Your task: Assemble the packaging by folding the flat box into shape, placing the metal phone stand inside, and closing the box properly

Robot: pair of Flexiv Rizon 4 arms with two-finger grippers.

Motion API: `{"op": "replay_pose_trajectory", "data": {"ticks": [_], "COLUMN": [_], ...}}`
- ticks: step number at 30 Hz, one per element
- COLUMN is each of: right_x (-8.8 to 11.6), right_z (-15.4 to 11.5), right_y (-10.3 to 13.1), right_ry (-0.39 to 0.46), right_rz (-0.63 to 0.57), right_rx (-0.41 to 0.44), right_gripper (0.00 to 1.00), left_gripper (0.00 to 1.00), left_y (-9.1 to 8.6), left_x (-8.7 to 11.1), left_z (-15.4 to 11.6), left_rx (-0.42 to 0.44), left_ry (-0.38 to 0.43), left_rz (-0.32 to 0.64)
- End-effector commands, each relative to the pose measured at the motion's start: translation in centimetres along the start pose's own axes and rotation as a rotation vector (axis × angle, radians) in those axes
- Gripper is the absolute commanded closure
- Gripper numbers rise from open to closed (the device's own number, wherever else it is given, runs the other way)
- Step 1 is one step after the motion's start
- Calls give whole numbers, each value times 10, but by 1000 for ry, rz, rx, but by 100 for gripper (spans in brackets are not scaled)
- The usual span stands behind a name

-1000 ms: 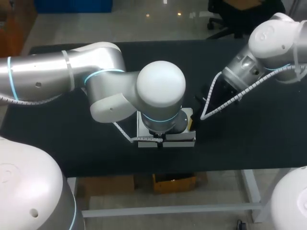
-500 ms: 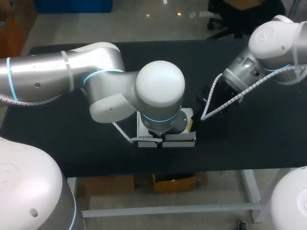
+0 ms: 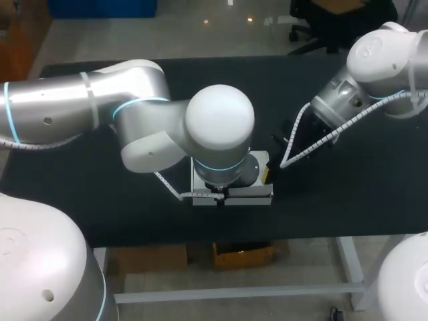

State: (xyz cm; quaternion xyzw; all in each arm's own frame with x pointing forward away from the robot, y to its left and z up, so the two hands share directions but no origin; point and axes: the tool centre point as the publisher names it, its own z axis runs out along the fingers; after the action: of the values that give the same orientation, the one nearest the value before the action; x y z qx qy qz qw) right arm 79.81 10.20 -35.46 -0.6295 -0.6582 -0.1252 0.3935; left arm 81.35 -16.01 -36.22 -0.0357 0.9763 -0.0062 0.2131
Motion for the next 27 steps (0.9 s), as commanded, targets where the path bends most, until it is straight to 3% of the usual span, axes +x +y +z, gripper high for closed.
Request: {"op": "replay_pose_trajectory", "data": {"ticks": [1,14,19,21,27], "right_x": [-1,2,3,3,3], "right_z": [1,1,2,2,2], "right_y": [3,3,3,3,3], "right_ry": [1,-2,-2,-2,-3], "right_rz": [-2,-8,-10,-10,-8], "right_rx": [6,8,8,8,6], "right_gripper": [100,100,100,100,100], "left_gripper": [51,52,72,98,100], "left_y": [5,13,18,19,22], "left_x": [1,-2,-10,-13,-17], "left_z": [-7,-40,-48,-49,-44], "left_rx": [18,100,143,153,187], "left_ry": [-7,-8,13,26,74], "left_rz": [0,0,-35,-57,-81]}}
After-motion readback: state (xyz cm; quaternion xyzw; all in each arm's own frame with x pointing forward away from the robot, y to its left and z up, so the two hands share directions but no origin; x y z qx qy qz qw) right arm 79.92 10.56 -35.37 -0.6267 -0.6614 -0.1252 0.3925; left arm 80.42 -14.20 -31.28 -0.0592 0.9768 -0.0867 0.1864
